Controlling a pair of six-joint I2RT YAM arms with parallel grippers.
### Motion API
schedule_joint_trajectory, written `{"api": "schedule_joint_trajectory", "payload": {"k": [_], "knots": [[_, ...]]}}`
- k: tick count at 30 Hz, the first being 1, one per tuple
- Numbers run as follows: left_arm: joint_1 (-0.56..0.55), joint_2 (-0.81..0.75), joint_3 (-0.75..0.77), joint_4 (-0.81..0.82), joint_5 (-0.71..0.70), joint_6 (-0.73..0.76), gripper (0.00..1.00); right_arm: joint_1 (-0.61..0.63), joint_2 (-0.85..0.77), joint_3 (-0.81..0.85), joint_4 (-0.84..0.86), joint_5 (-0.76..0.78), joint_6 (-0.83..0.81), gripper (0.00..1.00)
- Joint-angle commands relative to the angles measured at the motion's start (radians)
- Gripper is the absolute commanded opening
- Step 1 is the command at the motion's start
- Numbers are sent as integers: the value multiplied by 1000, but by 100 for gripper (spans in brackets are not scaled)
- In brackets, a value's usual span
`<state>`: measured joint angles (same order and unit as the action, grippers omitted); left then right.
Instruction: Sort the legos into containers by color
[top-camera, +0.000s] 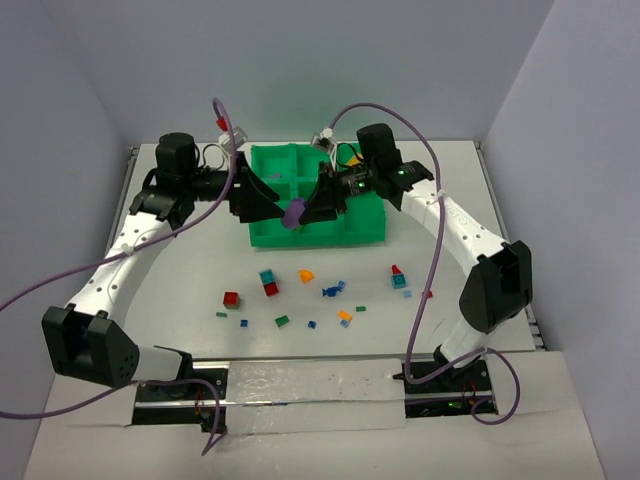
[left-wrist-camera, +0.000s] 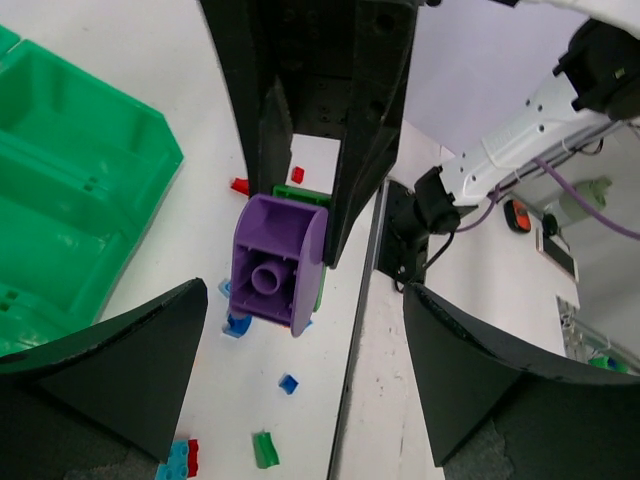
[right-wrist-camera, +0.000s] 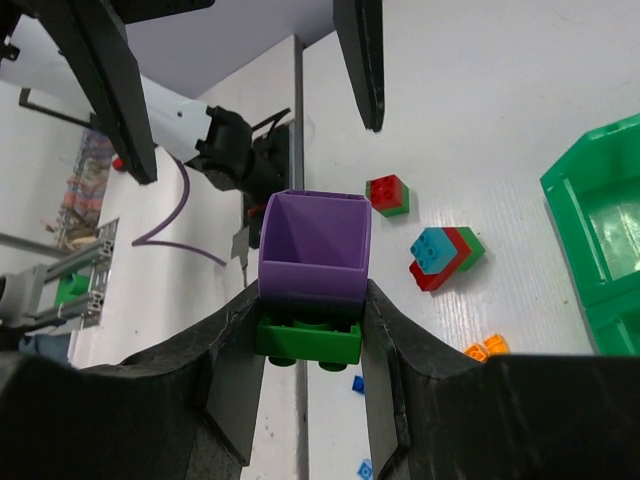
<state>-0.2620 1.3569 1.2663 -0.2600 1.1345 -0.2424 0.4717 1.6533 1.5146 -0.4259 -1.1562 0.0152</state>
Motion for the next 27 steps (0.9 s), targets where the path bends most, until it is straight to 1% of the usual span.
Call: {"api": "schedule_joint_trajectory", "payload": {"k": [1,7,10,13,15,17,18,19,21,22,24,27], "knots": [[-42,-7,15,-14,30,65,88,30,-63,62,-25,-34,-67,0],[-68,0,-2,-6,-8,84,84,48,-69,80,-17,-46,-58,0],[-75,9,-1,-8,-8,91,80,55,-72,84,-15,-47,-57,0],[-75,18,-3,2,18,79,72,60,-72,88,-20,-48,-64,0],[-75,27,-5,5,44,76,60,66,-73,90,-26,-48,-76,0],[-75,34,-4,6,72,73,50,67,-72,92,-33,-45,-85,0],[-75,37,-3,6,85,72,43,67,-71,94,-41,-43,-94,0],[-75,41,-1,4,93,72,36,67,-69,94,-50,-41,-103,0],[-72,47,0,0,108,71,15,67,-70,94,-75,-36,-128,0],[-69,47,-1,1,110,71,7,68,-70,93,-87,-34,-140,0],[-57,47,-7,20,108,49,0,67,-70,93,-115,-25,-167,0],[-1,42,-27,95,119,-10,0,65,-78,73,-172,-5,-238,0]]}}
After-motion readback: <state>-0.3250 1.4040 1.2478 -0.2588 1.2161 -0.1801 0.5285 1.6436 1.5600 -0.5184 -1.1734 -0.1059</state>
